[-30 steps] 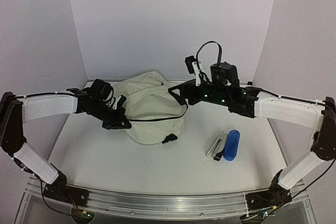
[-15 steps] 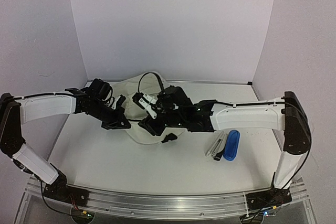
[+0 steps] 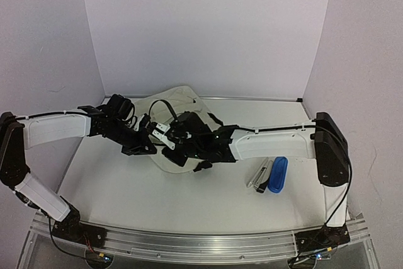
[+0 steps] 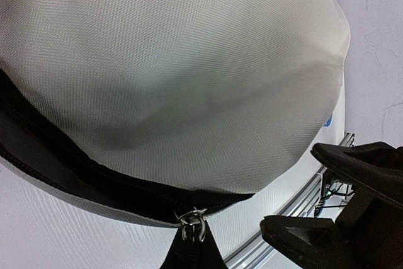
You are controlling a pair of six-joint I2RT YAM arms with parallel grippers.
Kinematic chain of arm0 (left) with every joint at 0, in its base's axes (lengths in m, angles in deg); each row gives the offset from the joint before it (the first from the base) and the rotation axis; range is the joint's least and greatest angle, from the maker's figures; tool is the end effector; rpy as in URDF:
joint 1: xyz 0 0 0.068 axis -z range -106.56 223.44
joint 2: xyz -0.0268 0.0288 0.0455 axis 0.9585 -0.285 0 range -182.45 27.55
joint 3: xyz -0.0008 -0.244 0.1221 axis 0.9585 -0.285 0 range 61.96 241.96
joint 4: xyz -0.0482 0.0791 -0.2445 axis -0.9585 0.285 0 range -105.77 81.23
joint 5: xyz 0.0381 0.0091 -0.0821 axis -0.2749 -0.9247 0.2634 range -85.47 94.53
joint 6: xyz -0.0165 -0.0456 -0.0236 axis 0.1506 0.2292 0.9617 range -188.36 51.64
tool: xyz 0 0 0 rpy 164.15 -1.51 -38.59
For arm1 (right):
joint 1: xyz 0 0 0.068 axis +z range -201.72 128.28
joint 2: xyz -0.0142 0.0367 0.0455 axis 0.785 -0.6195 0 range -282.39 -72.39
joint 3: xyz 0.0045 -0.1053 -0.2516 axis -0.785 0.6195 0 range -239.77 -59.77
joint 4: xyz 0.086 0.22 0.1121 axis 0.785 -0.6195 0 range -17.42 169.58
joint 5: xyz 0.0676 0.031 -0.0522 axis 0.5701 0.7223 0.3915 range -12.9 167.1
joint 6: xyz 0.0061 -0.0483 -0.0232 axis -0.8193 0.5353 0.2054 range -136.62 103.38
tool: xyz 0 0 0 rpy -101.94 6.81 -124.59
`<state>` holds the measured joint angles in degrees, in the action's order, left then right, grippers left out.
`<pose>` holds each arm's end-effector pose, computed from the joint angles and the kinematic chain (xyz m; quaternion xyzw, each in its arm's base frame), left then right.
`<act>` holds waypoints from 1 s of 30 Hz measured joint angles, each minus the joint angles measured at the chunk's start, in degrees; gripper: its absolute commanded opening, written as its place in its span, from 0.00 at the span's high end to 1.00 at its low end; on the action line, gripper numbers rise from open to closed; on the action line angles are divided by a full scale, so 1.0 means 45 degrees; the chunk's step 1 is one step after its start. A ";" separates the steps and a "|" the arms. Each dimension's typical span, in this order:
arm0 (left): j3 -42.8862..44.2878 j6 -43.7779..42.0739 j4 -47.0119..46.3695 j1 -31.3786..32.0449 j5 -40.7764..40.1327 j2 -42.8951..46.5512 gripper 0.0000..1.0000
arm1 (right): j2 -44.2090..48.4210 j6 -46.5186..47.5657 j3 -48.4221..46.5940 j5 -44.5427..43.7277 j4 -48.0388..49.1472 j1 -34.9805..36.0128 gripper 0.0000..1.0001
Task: Pack the student bag
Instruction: Zip the student bag at the center of the board.
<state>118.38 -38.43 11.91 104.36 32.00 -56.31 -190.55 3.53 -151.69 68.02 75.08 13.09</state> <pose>0.2465 -0.1669 0.2297 0.0791 0.9261 -0.3427 0.1363 0.2113 0.4362 0.2360 -0.5563 0.6655 0.1237 0.4821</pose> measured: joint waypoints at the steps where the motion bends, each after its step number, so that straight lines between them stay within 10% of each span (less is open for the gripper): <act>1: 0.0000 0.0000 0.0000 0.0000 -0.0001 0.0001 1.00 | -0.0098 0.0069 -0.0048 -0.0043 -0.0013 0.0003 0.59; 8: 0.0000 0.0000 0.0176 0.0000 -0.0067 0.0002 1.00 | -0.0537 0.0479 -0.0170 -0.0615 0.0005 0.0085 0.99; 30: 0.0234 -0.0571 0.1431 -0.1273 0.0459 0.0036 1.00 | 0.1852 -0.0390 0.3044 -0.0632 0.1950 0.0285 1.00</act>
<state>119.43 -41.00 18.35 98.63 34.07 -56.15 -182.22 1.78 -137.99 65.18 83.86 14.37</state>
